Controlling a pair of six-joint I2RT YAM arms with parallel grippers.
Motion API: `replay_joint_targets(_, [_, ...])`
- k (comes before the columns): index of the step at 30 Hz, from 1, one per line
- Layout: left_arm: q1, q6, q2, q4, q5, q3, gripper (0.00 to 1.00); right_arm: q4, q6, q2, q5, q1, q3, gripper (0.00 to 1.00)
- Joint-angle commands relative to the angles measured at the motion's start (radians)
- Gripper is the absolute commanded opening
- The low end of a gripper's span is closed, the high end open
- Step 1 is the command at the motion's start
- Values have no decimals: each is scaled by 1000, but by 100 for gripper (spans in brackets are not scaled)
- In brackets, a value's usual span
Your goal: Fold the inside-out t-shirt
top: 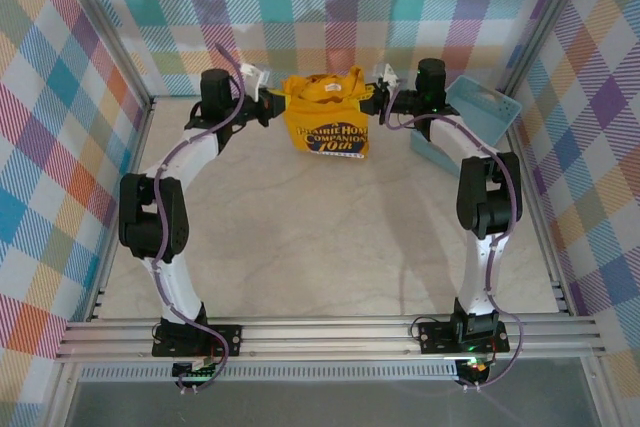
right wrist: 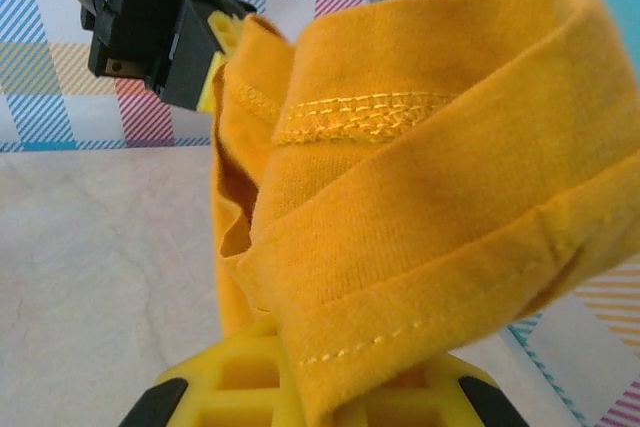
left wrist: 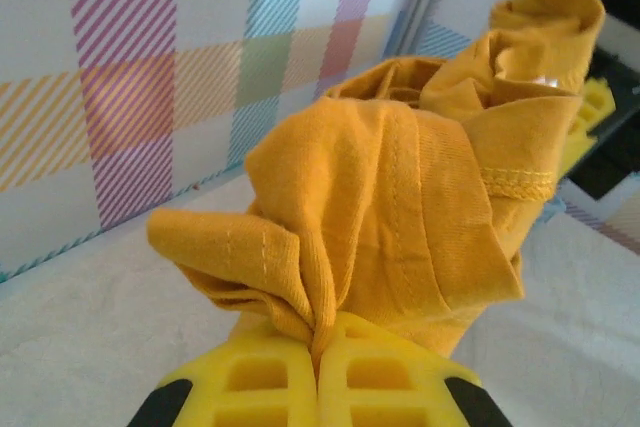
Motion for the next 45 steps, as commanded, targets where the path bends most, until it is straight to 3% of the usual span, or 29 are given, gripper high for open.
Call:
replay_joint_targets(1, [-5,96,-91,115,92,-143,0,18,-137,-39,-87,0,-73,0])
replay_joint_targets(10, [-78,216,-312,126,131,-469,0,196,-167,-201,-138,5,-448,0])
replay_joint_targets(15, [-148,217,-427,129,72,-608,0,220,-176,-301,-99,23,-641,0])
replay_joint_targets(21, [-198,24,-539,395,-61,-851,0,323,-49,-417,-20,50,-867,0])
replay_joint_targets(28, [-272,-137,-659,395,-255,-976,0,322,134,-527,68,97,-992,0])
replay_joint_targets(33, [-269,-229,-629,349,-363,-952,0,234,182,-506,122,96,-940,0])
replay_joint_targets(45, [-184,-389,-269,130,-312,-607,0,-92,294,-324,194,78,-664,0])
